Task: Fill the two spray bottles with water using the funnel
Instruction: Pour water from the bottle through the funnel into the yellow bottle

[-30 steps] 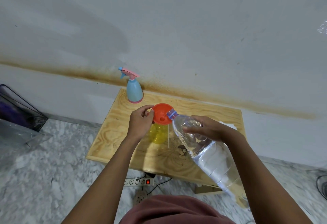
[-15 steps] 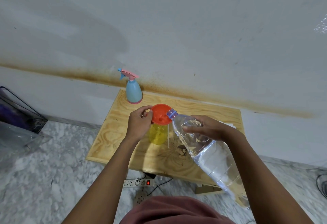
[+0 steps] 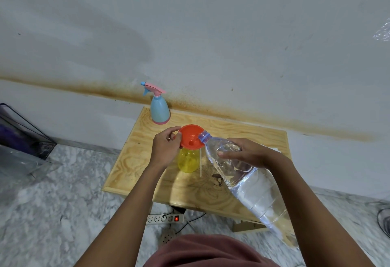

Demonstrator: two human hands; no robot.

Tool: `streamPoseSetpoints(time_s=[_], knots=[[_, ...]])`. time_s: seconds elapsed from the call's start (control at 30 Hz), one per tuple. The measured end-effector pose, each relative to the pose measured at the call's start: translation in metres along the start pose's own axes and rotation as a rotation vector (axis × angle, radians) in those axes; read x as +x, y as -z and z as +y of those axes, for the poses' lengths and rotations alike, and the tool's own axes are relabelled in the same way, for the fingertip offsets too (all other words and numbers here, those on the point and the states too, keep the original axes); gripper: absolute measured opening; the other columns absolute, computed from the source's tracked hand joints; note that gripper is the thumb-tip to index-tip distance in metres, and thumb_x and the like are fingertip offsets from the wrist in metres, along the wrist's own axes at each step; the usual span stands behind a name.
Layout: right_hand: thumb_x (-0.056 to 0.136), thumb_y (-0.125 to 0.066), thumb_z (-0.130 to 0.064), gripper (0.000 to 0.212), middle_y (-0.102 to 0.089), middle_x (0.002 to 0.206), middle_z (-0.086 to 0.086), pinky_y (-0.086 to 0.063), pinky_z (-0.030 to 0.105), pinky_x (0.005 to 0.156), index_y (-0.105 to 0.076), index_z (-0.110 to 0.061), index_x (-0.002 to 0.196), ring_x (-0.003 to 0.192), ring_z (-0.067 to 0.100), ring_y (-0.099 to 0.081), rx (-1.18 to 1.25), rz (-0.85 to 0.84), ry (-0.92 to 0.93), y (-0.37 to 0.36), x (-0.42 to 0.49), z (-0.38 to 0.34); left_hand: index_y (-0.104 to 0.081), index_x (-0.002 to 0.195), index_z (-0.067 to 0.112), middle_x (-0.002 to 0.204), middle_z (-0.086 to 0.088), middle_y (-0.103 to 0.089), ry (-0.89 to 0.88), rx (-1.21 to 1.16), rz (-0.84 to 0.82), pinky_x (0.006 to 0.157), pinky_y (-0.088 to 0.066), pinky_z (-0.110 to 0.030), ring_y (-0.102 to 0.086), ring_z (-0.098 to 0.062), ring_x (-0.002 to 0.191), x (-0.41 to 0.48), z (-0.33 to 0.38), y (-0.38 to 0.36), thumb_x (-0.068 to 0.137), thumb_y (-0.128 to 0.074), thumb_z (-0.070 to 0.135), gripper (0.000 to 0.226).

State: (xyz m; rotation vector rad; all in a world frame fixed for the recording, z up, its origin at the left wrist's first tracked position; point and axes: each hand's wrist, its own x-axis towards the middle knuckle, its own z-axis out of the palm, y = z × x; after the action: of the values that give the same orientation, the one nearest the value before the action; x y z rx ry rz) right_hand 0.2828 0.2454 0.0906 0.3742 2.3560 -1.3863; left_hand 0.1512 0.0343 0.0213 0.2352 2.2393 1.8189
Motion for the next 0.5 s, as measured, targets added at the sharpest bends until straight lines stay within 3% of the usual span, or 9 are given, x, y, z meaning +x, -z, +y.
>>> streamPoseSetpoints(time_s=[0.1,0.2,0.3,0.4,0.5], knots=[[0.086,-0.069,-0.045,0.016,-0.073,0.107,0.003,-0.051,0.028,0.078,-0.062,-0.045,0.100,0.098,0.027,-0.069,-0.012,-0.005,0.008,0.0010,-0.0014,-0.0022,-0.070,0.116,0.012,0.063,0.004,-0.047,0.012,0.001,0.003,0.074,-0.063,-0.035,-0.059,-0.009,0.065,-0.0002,0.0006,-0.0004,0.097,-0.059,0.009,0.022],[0.082,-0.071,-0.051,0.025,-0.073,0.106,0.008,-0.055,0.037,0.083,-0.065,-0.041,0.104,0.097,0.029,-0.069,-0.003,-0.008,0.017,0.0015,-0.0008,-0.0015,-0.069,0.117,0.010,0.063,0.002,-0.048,0.005,-0.001,0.003,0.074,-0.063,-0.036,-0.059,-0.012,0.067,0.0000,0.0004,-0.0006,0.097,-0.060,0.009,0.023],[0.084,-0.071,-0.047,0.020,-0.073,0.108,0.006,-0.054,0.035,0.084,-0.064,-0.042,0.103,0.099,0.028,-0.069,-0.001,-0.005,0.028,0.0018,0.0004,-0.0012,-0.069,0.117,0.011,0.062,0.003,-0.048,0.006,-0.003,0.004,0.074,-0.063,-0.037,-0.058,-0.011,0.065,0.0006,-0.0008,-0.0009,0.096,-0.060,0.009,0.023],[0.078,-0.072,-0.055,0.031,-0.074,0.106,0.007,-0.054,0.042,0.089,-0.064,-0.042,0.106,0.096,0.027,-0.071,0.006,-0.012,0.022,0.0017,0.0026,0.0011,-0.070,0.117,0.012,0.060,0.005,-0.046,0.013,-0.012,0.008,0.075,-0.063,-0.037,-0.057,-0.007,0.061,0.0015,-0.0021,-0.0010,0.096,-0.060,0.009,0.023],[0.079,-0.071,-0.054,0.029,-0.075,0.103,0.001,-0.053,0.038,0.088,-0.065,-0.042,0.105,0.096,0.025,-0.071,0.005,-0.012,0.023,0.0017,0.0043,0.0021,-0.069,0.117,0.011,0.062,0.003,-0.046,0.010,-0.019,0.005,0.072,-0.062,-0.032,-0.057,-0.008,0.063,0.0011,-0.0022,-0.0009,0.097,-0.059,0.009,0.023]])
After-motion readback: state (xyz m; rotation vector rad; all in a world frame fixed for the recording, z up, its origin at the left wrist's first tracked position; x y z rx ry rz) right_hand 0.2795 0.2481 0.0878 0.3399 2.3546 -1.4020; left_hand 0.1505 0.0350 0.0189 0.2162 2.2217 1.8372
